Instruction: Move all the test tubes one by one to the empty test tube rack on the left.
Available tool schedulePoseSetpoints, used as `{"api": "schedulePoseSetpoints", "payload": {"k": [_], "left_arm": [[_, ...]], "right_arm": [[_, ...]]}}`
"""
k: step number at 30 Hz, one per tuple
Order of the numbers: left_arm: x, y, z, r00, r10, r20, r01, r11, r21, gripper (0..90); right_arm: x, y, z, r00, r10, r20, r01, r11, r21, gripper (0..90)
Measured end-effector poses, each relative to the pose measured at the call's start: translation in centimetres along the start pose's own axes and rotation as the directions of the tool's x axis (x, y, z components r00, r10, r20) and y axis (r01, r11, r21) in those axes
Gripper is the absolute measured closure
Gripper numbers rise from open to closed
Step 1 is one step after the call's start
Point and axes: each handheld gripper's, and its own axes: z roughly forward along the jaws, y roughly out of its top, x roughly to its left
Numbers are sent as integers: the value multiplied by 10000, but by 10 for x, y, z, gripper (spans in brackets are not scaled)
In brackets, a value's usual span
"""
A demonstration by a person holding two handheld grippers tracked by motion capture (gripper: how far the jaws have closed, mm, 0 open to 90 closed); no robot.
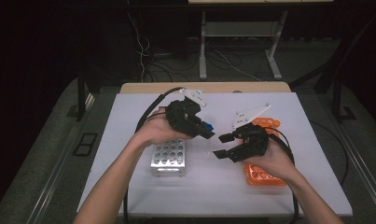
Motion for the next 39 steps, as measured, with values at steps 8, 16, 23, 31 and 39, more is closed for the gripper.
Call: {"api": "schedulePoseSetpoints", "payload": {"k": [8,16,23,31,39], "left_arm": [[14,0,-12,9992,-200,-349,201,9998,17,747],[34,-8,-28,9939,-603,-926,588,9981,-184,748],[51,-17,-40,9846,-1110,-1352,1049,9932,-513,749],[70,-29,-47,9701,-1626,-1801,1501,9853,-814,749],[85,-39,-41,9589,-1895,-2110,1747,9808,-866,749]], "right_arm": [[-3,-16,-16,9966,585,582,-564,9978,-361,128],[-9,-41,-34,9877,1373,747,-1329,9892,-614,4],[-13,-63,-44,9778,1850,987,-1771,9807,-833,3],[-16,-78,-48,9705,2154,1085,-2074,9749,-809,3],[-18,-90,-50,9665,2287,1164,-2206,9722,-786,4]]}}
